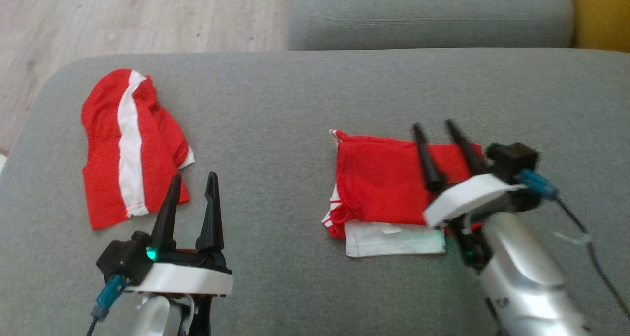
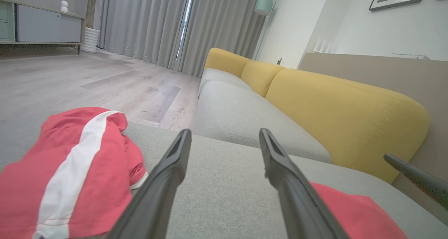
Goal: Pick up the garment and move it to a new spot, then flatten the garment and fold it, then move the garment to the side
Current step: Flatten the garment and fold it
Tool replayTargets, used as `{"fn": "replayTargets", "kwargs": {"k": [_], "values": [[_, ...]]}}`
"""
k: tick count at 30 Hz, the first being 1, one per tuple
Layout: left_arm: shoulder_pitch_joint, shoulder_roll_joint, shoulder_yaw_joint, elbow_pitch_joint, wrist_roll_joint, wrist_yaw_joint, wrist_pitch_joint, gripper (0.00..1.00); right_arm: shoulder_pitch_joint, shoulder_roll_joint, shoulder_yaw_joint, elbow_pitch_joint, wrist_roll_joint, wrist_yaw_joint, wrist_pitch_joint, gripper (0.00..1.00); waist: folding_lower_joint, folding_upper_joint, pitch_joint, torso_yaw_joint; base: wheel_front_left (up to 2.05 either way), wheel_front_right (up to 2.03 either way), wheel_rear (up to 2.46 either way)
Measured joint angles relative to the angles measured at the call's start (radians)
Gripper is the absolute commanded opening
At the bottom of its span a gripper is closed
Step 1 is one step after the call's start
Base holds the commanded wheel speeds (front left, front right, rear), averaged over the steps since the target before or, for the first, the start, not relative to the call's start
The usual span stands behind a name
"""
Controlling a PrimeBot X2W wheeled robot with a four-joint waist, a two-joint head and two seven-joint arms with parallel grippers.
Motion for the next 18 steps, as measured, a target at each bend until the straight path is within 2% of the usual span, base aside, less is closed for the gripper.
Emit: {"fn": "replayTargets", "kwargs": {"k": [4,9,13,18], "values": [[0.002,-0.005,-0.001,-0.025,-0.02,0.0,0.0,1.0,0.057,-0.016,-0.152,-0.097,-0.159,0.0,-0.009,1.0,0.0,0.0,-0.007,-0.024,0.0,0.0,0.0],[0.025,-0.006,0.006,-0.019,-0.013,0.0,0.0,1.0,0.207,-0.013,-0.297,-0.23,-0.278,0.0,-0.009,1.0,-0.0001,0.0,-0.018,-0.041,0.0,0.0,0.0],[0.038,-0.007,0.008,-0.012,0.001,0.0,0.0,1.0,0.337,0.003,-0.364,-0.329,-0.336,0.0,-0.009,1.0,0.0,0.0,-0.022,-0.05,0.0,0.0,0.0],[0.038,-0.009,0.004,-0.009,0.031,0.0,0.0,1.0,0.384,0.012,-0.378,-0.384,-0.335,0.0,-0.009,1.0,-0.0001,0.0,-0.019,-0.049,0.0,0.0,0.0]]}}
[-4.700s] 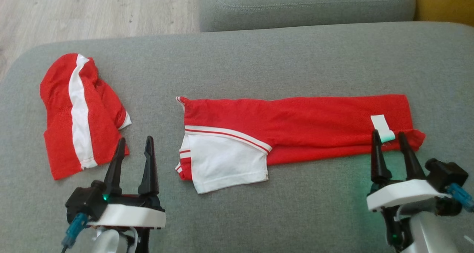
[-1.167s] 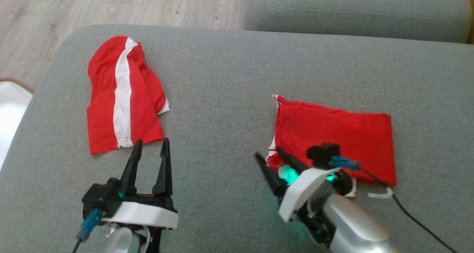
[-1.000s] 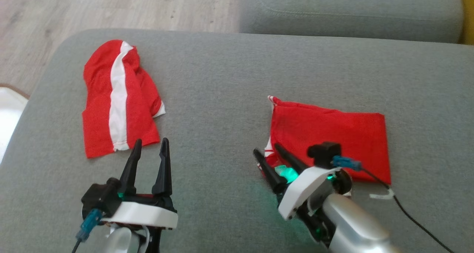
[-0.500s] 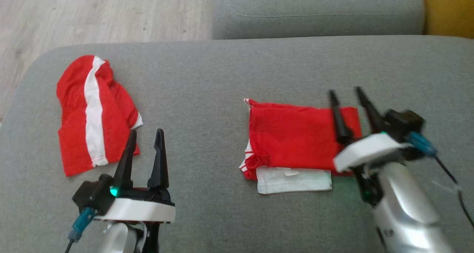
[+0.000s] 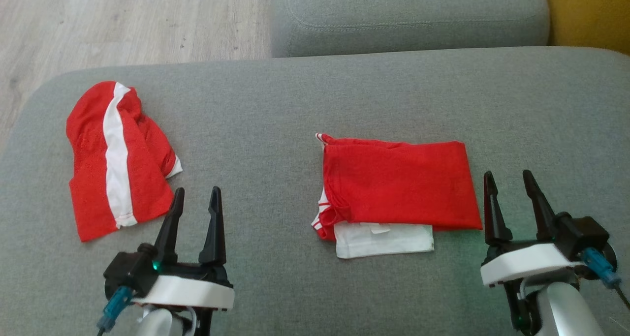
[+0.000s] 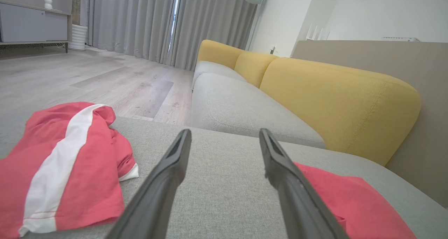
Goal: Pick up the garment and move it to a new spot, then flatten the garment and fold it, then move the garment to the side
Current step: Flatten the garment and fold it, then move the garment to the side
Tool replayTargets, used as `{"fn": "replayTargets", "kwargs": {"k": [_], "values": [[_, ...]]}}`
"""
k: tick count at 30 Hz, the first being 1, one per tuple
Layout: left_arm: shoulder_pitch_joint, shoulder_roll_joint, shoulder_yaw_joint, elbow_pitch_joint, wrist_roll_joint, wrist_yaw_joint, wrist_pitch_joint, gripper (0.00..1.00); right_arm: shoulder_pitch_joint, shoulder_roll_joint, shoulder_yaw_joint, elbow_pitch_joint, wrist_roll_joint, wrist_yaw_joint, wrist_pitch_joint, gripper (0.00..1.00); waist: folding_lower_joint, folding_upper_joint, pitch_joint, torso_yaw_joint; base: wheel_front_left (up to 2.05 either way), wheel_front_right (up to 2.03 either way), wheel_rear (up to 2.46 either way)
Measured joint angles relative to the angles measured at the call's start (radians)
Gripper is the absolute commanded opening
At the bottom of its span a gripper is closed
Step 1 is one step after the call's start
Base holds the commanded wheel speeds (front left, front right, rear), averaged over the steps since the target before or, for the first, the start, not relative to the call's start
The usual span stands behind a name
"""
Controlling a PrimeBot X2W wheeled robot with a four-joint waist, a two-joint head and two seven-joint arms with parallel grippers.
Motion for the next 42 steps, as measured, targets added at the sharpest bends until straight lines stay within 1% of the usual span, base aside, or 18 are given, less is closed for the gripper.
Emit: {"fn": "replayTargets", "kwargs": {"k": [2,5,10,15,19,24,30,37,38,39,40,42], "values": [[0.0,0.0,0.001,0.0,0.0,0.0,0.0,1.0,0.0,0.001,0.002,-0.011,0.001,0.0,0.0,1.0,0.0,0.0,0.002,0.0,0.0,0.0,0.0],[0.0,-0.001,0.002,0.0,0.001,0.0,0.0,1.0,0.0,0.002,0.001,-0.018,0.033,0.0,0.0,1.0,0.0,0.0,0.005,0.002,0.0,0.0,0.0],[0.0,-0.001,0.002,0.0,0.001,0.0,0.0,1.0,0.0,0.002,-0.003,-0.027,0.033,0.0,0.002,1.0,0.0,0.0,0.011,0.009,0.0,0.0,0.0],[-0.003,-0.001,0.001,-0.007,0.001,0.0,0.0,1.0,-0.011,0.003,-0.049,-0.013,-0.007,0.0,0.047,1.0,0.0001,0.0,0.037,0.017,0.0,0.0,0.0],[-0.02,-0.002,-0.007,-0.008,0.001,0.0,0.0,1.0,-0.049,0.003,-0.099,0.047,-0.044,0.0,0.094,1.0,0.0001,0.0,0.066,0.031,0.0,0.0,0.0],[-0.051,-0.002,-0.022,-0.008,-0.002,0.0,0.0,1.0,-0.119,0.002,-0.129,0.148,-0.051,0.0,0.144,1.0,0.0001,0.0,0.101,0.056,0.0,0.0,0.0],[-0.063,-0.002,-0.031,-0.004,-0.002,0.0,0.0,1.0,-0.158,0.003,-0.076,0.278,0.008,0.0,0.165,1.0,0.0001,0.0,0.132,0.079,0.0,0.0,0.0],[-0.075,-0.001,-0.033,-0.004,-0.011,0.0,0.0,1.0,-0.227,-0.002,-0.034,0.373,0.019,0.0,0.158,1.0,0.0001,0.0,0.153,0.088,0.0,0.0,0.0],[-0.078,-0.001,-0.033,-0.004,-0.011,0.0,0.0,1.0,-0.236,-0.002,-0.03,0.385,0.019,0.0,0.151,0.87,0.0001,0.0,0.154,0.087,0.0,0.0,0.0],[-0.081,-0.001,-0.033,-0.004,-0.011,0.0,0.0,1.0,-0.243,-0.003,-0.024,0.393,0.018,0.0,0.147,0.26,0.0001,0.0,0.154,0.085,0.0,0.0,0.0],[-0.084,-0.001,-0.033,-0.004,-0.011,0.0,0.0,1.0,-0.248,-0.003,-0.018,0.4,0.016,0.0,0.141,0.0,0.0001,0.0,0.154,0.083,0.0,0.0,0.0],[-0.084,-0.001,-0.034,-0.004,-0.011,0.0,0.0,1.0,-0.257,-0.002,-0.011,0.407,-0.018,0.0,0.125,0.0,0.0001,0.0,0.154,0.075,0.0,0.0,0.0]]}}
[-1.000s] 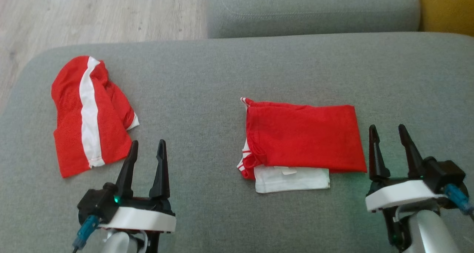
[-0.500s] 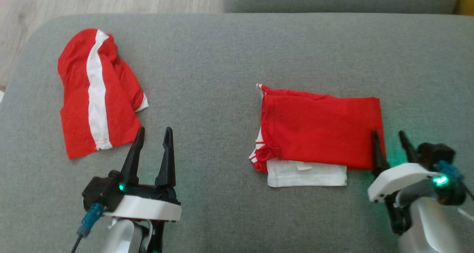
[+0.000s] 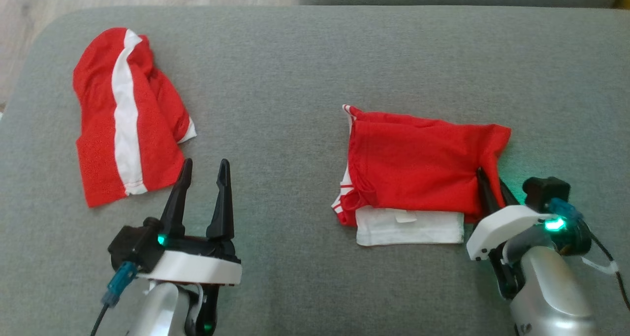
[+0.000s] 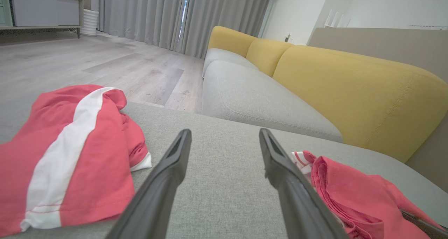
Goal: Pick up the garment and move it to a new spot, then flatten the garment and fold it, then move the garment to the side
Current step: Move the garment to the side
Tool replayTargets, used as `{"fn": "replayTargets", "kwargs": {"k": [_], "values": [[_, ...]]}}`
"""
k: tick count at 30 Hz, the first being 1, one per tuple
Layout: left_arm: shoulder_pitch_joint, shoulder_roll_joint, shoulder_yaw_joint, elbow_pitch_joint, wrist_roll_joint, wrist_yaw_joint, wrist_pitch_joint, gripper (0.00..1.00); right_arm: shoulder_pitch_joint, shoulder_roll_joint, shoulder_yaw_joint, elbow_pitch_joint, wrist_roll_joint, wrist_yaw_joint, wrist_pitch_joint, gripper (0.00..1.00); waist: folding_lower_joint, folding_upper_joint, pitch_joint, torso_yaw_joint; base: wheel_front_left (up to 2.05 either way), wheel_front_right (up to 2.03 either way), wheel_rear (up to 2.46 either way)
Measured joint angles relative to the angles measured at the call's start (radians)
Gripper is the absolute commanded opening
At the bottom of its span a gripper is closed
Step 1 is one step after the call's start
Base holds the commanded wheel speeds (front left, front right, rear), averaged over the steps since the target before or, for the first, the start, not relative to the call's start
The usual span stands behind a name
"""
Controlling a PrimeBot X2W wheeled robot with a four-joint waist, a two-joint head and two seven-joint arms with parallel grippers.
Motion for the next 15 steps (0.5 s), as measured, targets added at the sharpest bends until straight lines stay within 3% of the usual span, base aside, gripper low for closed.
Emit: {"fn": "replayTargets", "kwargs": {"k": [7,11,12,15], "values": [[0.0,0.0,-0.001,-0.006,0.0,0.0,0.0,1.0,-0.019,-0.017,-0.028,-0.017,-0.161,0.0,-0.004,0.0,0.0,0.0,-0.007,-0.043,0.0,0.0,0.0],[-0.001,0.0,-0.003,-0.013,0.0,0.0,0.0,1.0,-0.03,-0.129,-0.023,-0.042,-0.179,0.0,0.025,0.0,-0.0001,0.0,-0.005,-0.065,0.0,0.0,0.0],[-0.001,0.0,-0.003,-0.013,0.0,0.0,0.0,1.0,-0.03,-0.129,-0.023,-0.042,-0.179,0.0,0.025,0.0,-0.0001,0.0,-0.005,-0.065,0.0,0.0,0.0],[-0.004,0.0,-0.006,-0.017,0.0,0.0,0.0,1.0,-0.058,-0.236,-0.021,-0.052,-0.169,0.0,0.046,0.0,-0.0001,0.0,0.003,-0.069,0.0,0.0,0.0]]}}
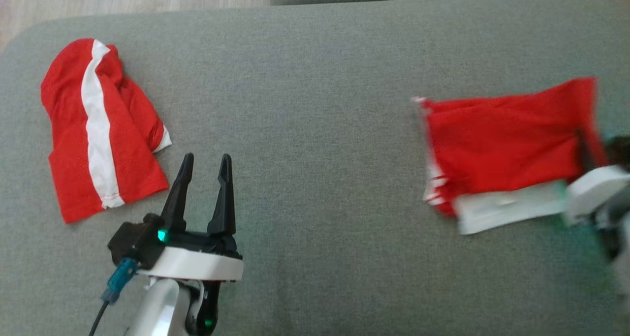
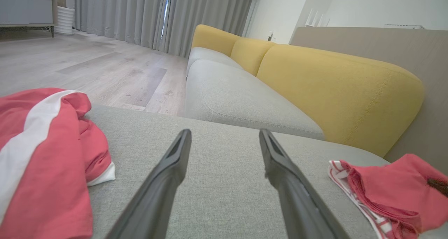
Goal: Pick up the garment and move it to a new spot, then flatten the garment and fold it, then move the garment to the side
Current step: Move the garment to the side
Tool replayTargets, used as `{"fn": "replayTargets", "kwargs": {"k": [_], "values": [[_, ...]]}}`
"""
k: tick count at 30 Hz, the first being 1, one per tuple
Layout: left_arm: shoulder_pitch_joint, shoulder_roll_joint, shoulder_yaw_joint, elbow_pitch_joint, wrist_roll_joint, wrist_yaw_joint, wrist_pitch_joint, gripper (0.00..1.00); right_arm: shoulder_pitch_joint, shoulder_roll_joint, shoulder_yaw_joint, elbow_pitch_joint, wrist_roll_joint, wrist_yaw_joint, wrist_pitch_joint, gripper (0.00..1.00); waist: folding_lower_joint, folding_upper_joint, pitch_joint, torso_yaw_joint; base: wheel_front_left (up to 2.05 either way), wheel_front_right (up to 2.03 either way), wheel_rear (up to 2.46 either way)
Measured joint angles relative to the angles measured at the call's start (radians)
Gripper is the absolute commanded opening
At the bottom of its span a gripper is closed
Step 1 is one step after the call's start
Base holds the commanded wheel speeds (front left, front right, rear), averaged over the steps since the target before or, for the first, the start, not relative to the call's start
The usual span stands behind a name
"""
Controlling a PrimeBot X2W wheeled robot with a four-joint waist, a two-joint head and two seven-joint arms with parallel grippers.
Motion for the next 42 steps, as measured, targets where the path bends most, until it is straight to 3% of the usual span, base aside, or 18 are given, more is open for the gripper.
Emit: {"fn": "replayTargets", "kwargs": {"k": [5,10,36,37,38,39,42], "values": [[-0.024,0.001,-0.012,-0.007,-0.001,0.0,0.0,1.0,-0.028,-0.167,-0.014,0.0,0.031,0.0,0.017,0.0,0.0,0.0,0.017,0.01,0.0,0.0,0.0],[-0.033,0.004,-0.018,-0.01,-0.001,0.0,0.0,1.0,-0.049,-0.262,-0.053,0.043,0.054,0.0,0.025,0.0,0.0,0.0,0.034,0.026,0.0,0.0,0.0],[-0.034,0.005,-0.018,-0.011,-0.009,0.0,0.0,1.0,-0.096,-0.256,-0.111,0.035,0.029,0.0,0.024,0.0,0.0,0.0,0.028,0.028,0.0,0.0,0.0],[-0.034,0.005,-0.019,-0.011,-0.009,0.0,0.0,1.0,-0.096,-0.253,-0.114,0.032,0.026,0.0,0.026,0.13,0.0,0.0,0.027,0.027,0.0,0.0,0.0],[-0.034,0.005,-0.02,-0.011,-0.009,0.0,0.0,1.0,-0.096,-0.248,-0.118,0.026,0.026,0.0,0.026,0.44,0.0,0.0,0.026,0.027,0.0,0.0,0.0],[-0.034,0.005,-0.02,-0.011,-0.009,0.0,0.0,1.0,-0.096,-0.242,-0.123,0.02,0.026,0.0,0.026,1.0,0.0,0.0,0.024,0.027,0.0,0.0,0.0],[-0.034,0.005,-0.021,-0.01,-0.009,0.0,0.0,1.0,-0.092,-0.224,-0.139,0.009,0.026,0.0,0.033,1.0,0.0,0.0,0.018,0.027,0.0,0.0,0.0]]}}
